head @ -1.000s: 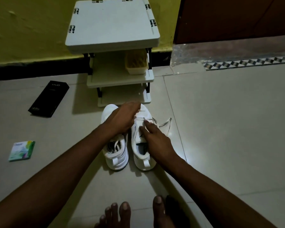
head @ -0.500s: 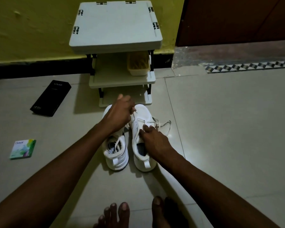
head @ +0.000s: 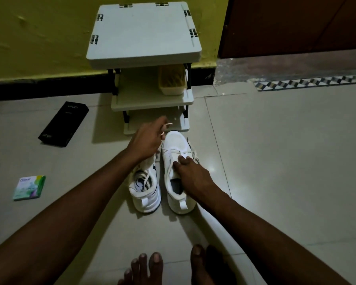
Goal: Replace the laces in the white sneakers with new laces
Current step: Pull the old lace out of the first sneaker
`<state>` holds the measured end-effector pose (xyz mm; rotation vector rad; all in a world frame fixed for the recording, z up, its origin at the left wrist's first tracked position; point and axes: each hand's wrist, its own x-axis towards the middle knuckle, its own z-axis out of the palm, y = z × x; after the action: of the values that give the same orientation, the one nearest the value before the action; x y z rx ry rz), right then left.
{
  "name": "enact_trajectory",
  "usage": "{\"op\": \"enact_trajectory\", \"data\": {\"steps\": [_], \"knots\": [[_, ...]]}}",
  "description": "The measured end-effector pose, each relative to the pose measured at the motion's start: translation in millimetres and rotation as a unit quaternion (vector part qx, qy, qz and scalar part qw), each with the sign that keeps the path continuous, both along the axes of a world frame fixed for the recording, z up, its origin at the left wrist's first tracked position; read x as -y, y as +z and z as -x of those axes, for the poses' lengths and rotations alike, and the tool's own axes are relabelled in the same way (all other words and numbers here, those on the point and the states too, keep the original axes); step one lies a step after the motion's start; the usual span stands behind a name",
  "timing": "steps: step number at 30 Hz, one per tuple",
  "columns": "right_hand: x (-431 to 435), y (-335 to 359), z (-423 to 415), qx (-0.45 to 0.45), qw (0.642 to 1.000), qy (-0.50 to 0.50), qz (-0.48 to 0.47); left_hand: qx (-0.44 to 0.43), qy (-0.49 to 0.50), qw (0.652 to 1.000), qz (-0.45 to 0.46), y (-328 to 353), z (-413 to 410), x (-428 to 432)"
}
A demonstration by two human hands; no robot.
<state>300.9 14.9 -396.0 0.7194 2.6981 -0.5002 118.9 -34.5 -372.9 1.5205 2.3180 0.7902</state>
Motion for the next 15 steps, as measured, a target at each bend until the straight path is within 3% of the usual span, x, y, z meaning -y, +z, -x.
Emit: {"op": "enact_trajectory", "data": {"steps": [3,5,9,12,15], "knots": [[0,-2,0,-0.002,1.000,-0.002,-0.002,-0.175,-0.109,0.968,0.144,-14,-4,-1],[0,-4,0,-0.001,1.000,0.001,-0.003,-0.223,-0.106,0.955,0.166,-21,-7,-4],[0,-7,0,-0.012,1.000,0.015,-0.010,-0.081,0.067,0.992,0.073,-24,-6,-2],[2,-5,1,0.001,1.000,0.010,-0.004,0.043,0.205,0.976,-0.064,-8,-5,5],[2,-6,1,-0.015,1.000,0.007,-0.003,0.123,0.201,0.949,-0.210,13,-6,2]]}}
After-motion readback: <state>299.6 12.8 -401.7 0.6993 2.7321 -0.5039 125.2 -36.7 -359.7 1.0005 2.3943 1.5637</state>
